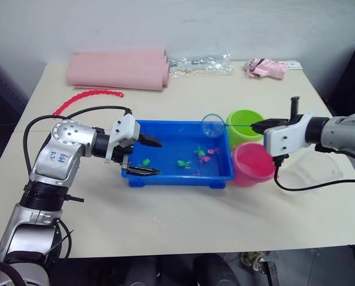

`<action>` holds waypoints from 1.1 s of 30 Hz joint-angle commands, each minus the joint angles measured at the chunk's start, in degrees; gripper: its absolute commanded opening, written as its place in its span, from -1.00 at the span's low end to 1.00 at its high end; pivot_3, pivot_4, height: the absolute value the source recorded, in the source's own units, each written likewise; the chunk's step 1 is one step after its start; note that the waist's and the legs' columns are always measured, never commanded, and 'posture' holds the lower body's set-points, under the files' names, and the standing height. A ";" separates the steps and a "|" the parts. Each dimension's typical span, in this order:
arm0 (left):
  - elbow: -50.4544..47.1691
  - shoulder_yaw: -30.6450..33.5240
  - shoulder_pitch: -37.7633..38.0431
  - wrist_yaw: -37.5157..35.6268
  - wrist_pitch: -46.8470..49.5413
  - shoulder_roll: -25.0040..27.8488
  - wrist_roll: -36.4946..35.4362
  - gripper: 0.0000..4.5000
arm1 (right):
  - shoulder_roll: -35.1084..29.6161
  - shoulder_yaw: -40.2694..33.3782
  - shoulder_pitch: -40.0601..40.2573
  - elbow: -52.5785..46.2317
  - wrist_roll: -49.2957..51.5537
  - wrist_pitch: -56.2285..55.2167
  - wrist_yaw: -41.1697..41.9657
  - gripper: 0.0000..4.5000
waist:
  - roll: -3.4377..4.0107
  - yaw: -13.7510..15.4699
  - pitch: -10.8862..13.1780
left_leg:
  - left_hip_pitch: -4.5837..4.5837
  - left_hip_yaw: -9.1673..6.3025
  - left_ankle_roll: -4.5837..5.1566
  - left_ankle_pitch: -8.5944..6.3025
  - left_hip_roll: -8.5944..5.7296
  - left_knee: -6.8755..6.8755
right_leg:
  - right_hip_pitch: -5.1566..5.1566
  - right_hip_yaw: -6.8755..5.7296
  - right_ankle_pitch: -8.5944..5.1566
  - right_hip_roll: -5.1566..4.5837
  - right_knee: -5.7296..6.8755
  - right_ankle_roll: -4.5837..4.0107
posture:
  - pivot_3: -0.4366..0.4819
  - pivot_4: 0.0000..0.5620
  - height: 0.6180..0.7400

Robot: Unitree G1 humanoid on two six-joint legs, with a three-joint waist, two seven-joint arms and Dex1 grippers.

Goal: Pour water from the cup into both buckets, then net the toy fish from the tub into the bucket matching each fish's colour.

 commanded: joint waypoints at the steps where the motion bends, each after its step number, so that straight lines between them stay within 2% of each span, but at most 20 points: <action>1: -3.11 2.28 0.13 0.84 0.93 1.17 -1.55 0.96 | -0.23 0.72 -3.38 3.06 -4.78 -8.62 -2.20 -1.00 | 0.00 -0.04 0.00 | 0.01 0.00 0.00 0.00 0.00 0.01 | 0.00 0.00 0.00 0.00 0.02 0.00 | -0.05 -0.47 1.00; 7: -4.52 2.94 0.87 1.12 2.29 1.91 -2.32 0.96 | 0.50 3.65 -7.32 8.82 -11.97 -19.91 -5.72 -1.00 | 0.00 -0.12 0.00 | 0.04 0.00 0.00 0.00 0.01 0.02 | -0.01 0.00 0.00 0.00 0.08 0.00 | -0.05 -0.47 1.00; 13: -5.41 2.85 1.10 1.60 3.02 2.01 -2.81 0.96 | 1.53 6.03 -11.45 13.81 -16.68 -25.49 -7.51 -1.00 | 0.00 -0.25 0.00 | 0.05 0.01 -0.02 0.01 0.02 0.01 | -0.03 0.00 0.00 0.00 0.11 0.00 | -0.05 -0.47 1.00; 19: -6.78 3.23 1.53 2.17 3.76 2.20 -3.34 0.96 | 1.17 7.70 -12.56 16.74 -13.57 -27.78 -3.74 -1.00 | 0.00 -0.18 0.00 | 0.05 0.01 -0.02 0.01 0.02 0.02 | -0.03 0.00 0.00 -0.01 0.12 0.00 | -0.05 -0.47 1.00; 25: -7.58 3.30 1.95 2.72 4.06 2.34 -3.80 0.96 | -1.60 5.81 -7.81 11.41 -2.95 -21.73 4.15 -1.00 | 0.00 0.02 0.00 | 0.04 -0.01 -0.02 0.01 0.01 0.01 | -0.02 -0.01 0.00 -0.02 0.13 0.00 | -0.05 -0.47 1.00; 33: -6.89 2.85 1.29 2.34 3.38 1.94 -3.97 0.96 | -4.29 -0.37 3.11 -3.89 13.31 5.04 14.11 -1.00 | 0.00 0.17 0.00 | 0.03 -0.03 -0.01 0.01 0.02 0.04 | 0.06 -0.03 0.00 -0.01 0.07 0.00 | -0.05 -0.47 1.00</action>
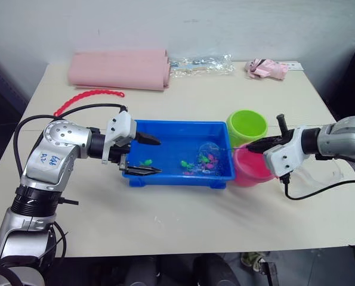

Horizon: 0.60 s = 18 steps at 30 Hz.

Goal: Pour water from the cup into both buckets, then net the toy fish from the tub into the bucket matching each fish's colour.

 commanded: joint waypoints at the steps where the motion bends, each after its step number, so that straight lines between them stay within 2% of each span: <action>1: -0.71 0.86 -0.92 -0.27 -0.79 0.14 -1.01 0.96 | -1.32 -3.82 2.44 -5.56 5.21 10.93 3.05 -1.00 | 0.00 0.00 0.00 | 0.00 0.00 0.00 0.00 0.00 0.00 | 0.00 0.00 0.00 0.00 0.00 0.00 | -0.05 -0.47 1.00; 12: 0.67 0.40 -1.88 -1.29 -1.90 -0.07 -0.69 0.96 | 0.90 -10.34 7.69 -14.16 13.43 41.28 3.29 -1.00 | 0.00 0.23 0.00 | -0.02 0.00 0.00 0.00 -0.02 0.01 | 0.01 0.00 0.00 0.00 -0.03 0.00 | -0.05 -0.47 1.00; 18: 0.90 0.27 -1.82 -1.40 -2.38 -0.07 -0.65 0.96 | 1.24 -11.95 8.57 -17.31 16.73 51.93 3.15 -1.00 | 0.00 0.72 0.00 | -0.03 0.00 0.01 -0.01 -0.02 0.01 | 0.01 0.01 0.00 0.00 -0.06 0.00 | -0.05 -0.47 1.00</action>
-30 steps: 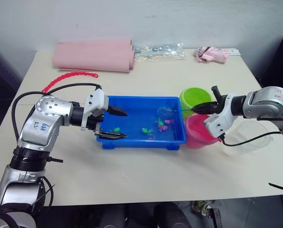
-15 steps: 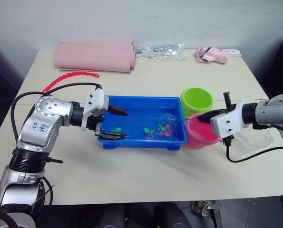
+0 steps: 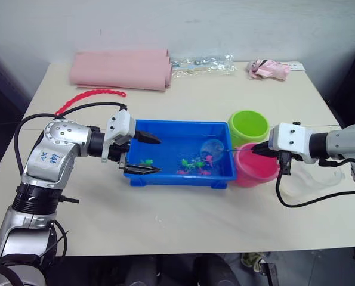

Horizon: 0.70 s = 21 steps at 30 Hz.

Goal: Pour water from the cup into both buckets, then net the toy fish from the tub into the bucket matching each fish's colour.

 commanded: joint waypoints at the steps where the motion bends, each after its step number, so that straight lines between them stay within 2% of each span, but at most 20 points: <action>1: -0.94 0.49 -0.85 -0.34 -0.77 0.11 -0.69 0.96 | -0.11 -3.43 0.69 -2.43 2.48 6.63 -0.49 -1.00 | 0.00 0.22 0.00 | 0.00 0.00 0.00 0.00 0.00 0.00 | 0.00 0.01 0.00 0.00 -0.01 0.00 | -0.05 -0.47 1.00; 3: -0.86 0.51 -0.81 -0.34 -0.86 0.06 -0.71 0.96 | -0.01 -4.13 0.84 -3.39 3.59 8.74 -0.68 -1.00 | 0.00 0.45 0.00 | -0.01 0.01 0.00 0.00 0.00 -0.01 | 0.00 0.01 0.00 0.00 -0.02 0.00 | -0.05 -0.47 1.00; 9: -0.81 0.89 -1.61 -0.03 0.88 -1.37 -2.51 0.96 | -0.22 -13.26 2.29 -11.75 15.18 21.72 -0.68 -1.00 | 0.00 0.77 0.00 | -0.03 0.01 0.01 0.00 -0.01 -0.01 | 0.00 0.01 0.00 0.00 -0.06 0.00 | -0.05 -0.47 1.00; 14: 1.94 -0.53 -4.08 -1.25 -0.38 -3.11 -1.95 0.96 | -2.54 -25.76 8.26 -16.04 19.77 27.80 0.39 -1.00 | 0.00 0.84 0.00 | -0.04 0.00 0.01 0.00 -0.01 -0.03 | 0.00 0.00 0.00 0.01 -0.07 0.00 | -0.05 -0.47 1.00; 21: 8.26 -3.57 -9.09 -4.14 -3.58 -7.05 -0.94 0.96 | -3.60 -45.25 21.98 -20.86 16.52 29.47 4.99 -1.00 | 0.00 1.03 0.00 | -0.09 0.01 0.05 -0.03 -0.05 -0.04 | 0.05 -0.01 0.00 0.02 -0.17 0.00 | -0.05 -0.47 1.00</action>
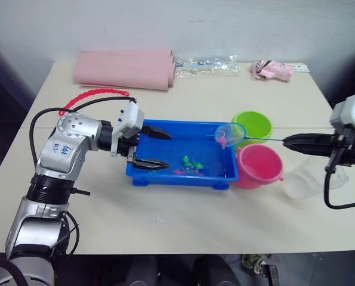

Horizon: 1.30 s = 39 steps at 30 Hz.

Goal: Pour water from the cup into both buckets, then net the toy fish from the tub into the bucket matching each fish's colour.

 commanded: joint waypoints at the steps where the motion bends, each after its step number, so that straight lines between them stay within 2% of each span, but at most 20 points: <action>1: 6.40 -3.16 -5.96 -3.58 -4.30 -4.15 0.96 0.96 | -1.47 -23.06 14.36 -6.80 -3.42 0.75 5.84 -1.00 | 0.00 0.00 0.00 | 0.01 0.01 0.00 0.00 0.00 0.00 | 0.01 0.01 0.00 0.01 -0.01 0.00 | -0.05 -0.47 1.00; 5: 10.41 -4.58 -8.25 -4.83 -6.75 -6.53 1.75 0.96 | 0.31 -30.17 21.80 -9.22 -6.03 -1.47 7.91 -1.00 | 0.00 0.25 0.00 | 0.01 0.01 0.00 0.00 0.00 -0.02 | 0.03 -0.01 0.00 0.03 -0.01 0.00 | -0.05 -0.47 1.00; 9: 14.99 -5.38 -10.73 -6.28 -9.32 -8.90 2.58 0.96 | 2.30 -34.45 27.04 -10.54 -13.61 -14.29 7.76 -1.00 | 0.00 0.50 -0.01 | 0.01 0.05 0.01 0.00 -0.03 -0.03 | 0.02 0.03 0.00 0.05 -0.03 0.00 | -0.05 -0.47 1.00; 11: 16.31 -5.58 -11.42 -6.64 -10.11 -9.54 2.85 0.96 | 2.74 -34.63 28.51 -9.76 -18.08 -24.69 7.58 -1.00 | 0.00 0.67 -0.01 | 0.02 0.10 0.01 0.00 -0.02 -0.04 | 0.01 0.10 0.00 0.06 -0.03 0.00 | -0.05 -0.47 1.00; 16: 19.59 -5.63 -13.03 -7.74 -12.22 -10.63 3.75 0.96 | 3.44 -35.33 33.77 -3.88 -29.57 -59.85 5.95 -1.00 | 0.00 0.54 -0.01 | 0.07 0.12 0.00 0.00 -0.02 -0.01 | 0.02 0.13 0.00 0.08 -0.01 0.01 | -0.05 -0.47 1.00; 21: 21.25 -5.18 -13.93 -8.78 -13.37 -10.51 4.34 0.96 | 1.33 -35.24 31.35 2.73 -37.39 -87.71 -2.81 -1.00 | -0.01 0.15 -0.01 | 0.07 0.13 0.02 -0.01 -0.07 0.00 | 0.03 0.12 0.01 0.06 -0.04 0.03 | -0.05 -0.47 1.00; 23: 21.70 -4.94 -14.17 -9.06 -13.64 -10.44 4.56 0.96 | 0.67 -35.23 30.77 5.17 -39.63 -95.33 -5.51 -1.00 | -0.01 -0.22 -0.01 | 0.10 0.13 0.02 0.00 -0.06 0.00 | 0.04 0.11 0.01 0.06 -0.01 0.03 | -0.05 -0.47 1.00; 30: 20.80 -4.45 -13.60 -9.31 -13.21 -9.57 4.53 0.96 | -0.92 -35.81 30.16 11.32 -46.19 -107.47 -13.55 -1.00 | -0.01 -0.25 -0.01 | 0.09 0.11 0.02 0.01 -0.04 -0.02 | 0.04 0.10 0.01 0.05 -0.02 0.02 | -0.05 -0.47 1.00; 36: 19.47 -4.41 -12.82 -8.91 -12.56 -8.97 4.29 0.96 | -2.96 -33.74 32.20 11.73 -45.06 -109.06 -16.24 -1.00 | -0.01 -0.21 -0.01 | 0.11 0.11 0.01 0.01 -0.02 -0.02 | 0.05 0.10 0.01 0.06 -0.03 0.02 | -0.05 -0.47 1.00; 39: 19.17 -4.36 -12.57 -8.76 -12.36 -8.82 4.29 0.96 | -5.10 -34.03 29.64 15.85 -48.01 -107.46 -18.61 -1.00 | -0.01 -0.28 -0.01 | 0.10 0.11 0.01 0.01 -0.04 -0.03 | 0.05 0.10 0.01 0.05 -0.04 0.02 | -0.05 -0.47 1.00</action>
